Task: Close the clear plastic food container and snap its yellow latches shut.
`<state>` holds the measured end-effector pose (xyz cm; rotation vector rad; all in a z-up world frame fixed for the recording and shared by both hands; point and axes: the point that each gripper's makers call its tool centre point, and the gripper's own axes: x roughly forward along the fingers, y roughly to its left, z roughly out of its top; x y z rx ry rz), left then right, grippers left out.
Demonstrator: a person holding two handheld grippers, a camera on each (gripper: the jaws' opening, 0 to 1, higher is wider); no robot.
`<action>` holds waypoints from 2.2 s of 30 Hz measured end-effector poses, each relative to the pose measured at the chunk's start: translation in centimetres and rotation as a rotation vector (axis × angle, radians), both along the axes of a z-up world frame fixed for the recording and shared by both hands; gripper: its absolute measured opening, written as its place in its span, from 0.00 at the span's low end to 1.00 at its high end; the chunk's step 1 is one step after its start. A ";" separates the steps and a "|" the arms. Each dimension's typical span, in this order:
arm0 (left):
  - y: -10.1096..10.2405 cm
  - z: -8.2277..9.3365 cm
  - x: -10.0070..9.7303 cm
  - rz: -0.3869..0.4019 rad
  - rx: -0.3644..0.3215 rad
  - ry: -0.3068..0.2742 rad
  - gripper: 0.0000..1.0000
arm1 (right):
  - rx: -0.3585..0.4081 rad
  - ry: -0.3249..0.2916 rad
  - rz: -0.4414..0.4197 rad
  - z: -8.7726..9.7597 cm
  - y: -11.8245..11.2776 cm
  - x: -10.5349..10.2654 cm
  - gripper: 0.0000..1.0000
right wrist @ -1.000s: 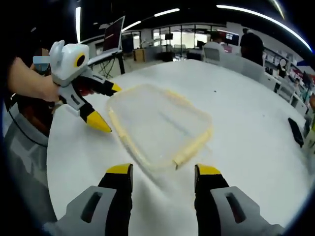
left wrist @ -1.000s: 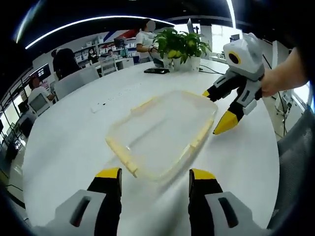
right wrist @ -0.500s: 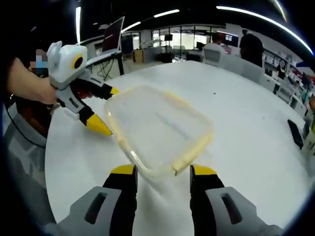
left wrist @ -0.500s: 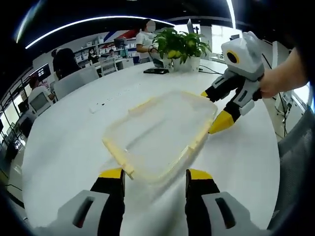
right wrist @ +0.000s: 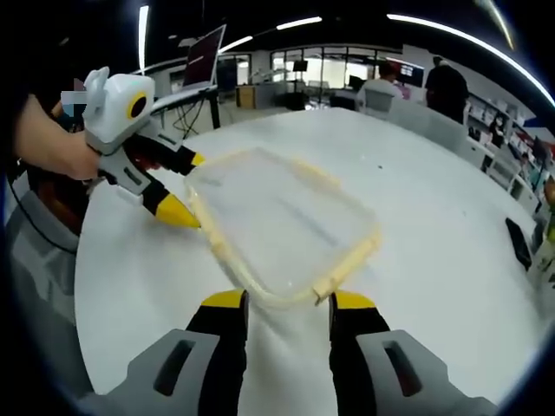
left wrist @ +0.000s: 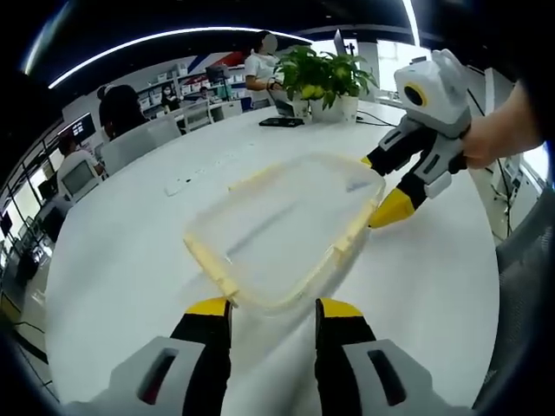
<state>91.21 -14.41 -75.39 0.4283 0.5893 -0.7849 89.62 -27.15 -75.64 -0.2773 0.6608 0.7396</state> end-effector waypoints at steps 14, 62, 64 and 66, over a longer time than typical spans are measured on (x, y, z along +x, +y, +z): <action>1.3 0.0 -0.6 0.024 0.016 -0.012 0.29 | -0.015 -0.001 0.026 -0.1 1.2 -0.6 0.32; 5.3 1.6 -3.9 0.148 0.009 -0.012 0.40 | 0.085 0.004 -0.071 2.7 2.1 -3.0 0.40; 5.4 2.3 -4.6 0.163 -0.008 -0.018 0.40 | 0.096 -0.010 -0.082 3.6 1.8 -3.3 0.41; 5.5 2.9 -5.4 0.174 -0.018 -0.026 0.40 | 0.100 -0.022 -0.090 4.3 1.5 -3.8 0.42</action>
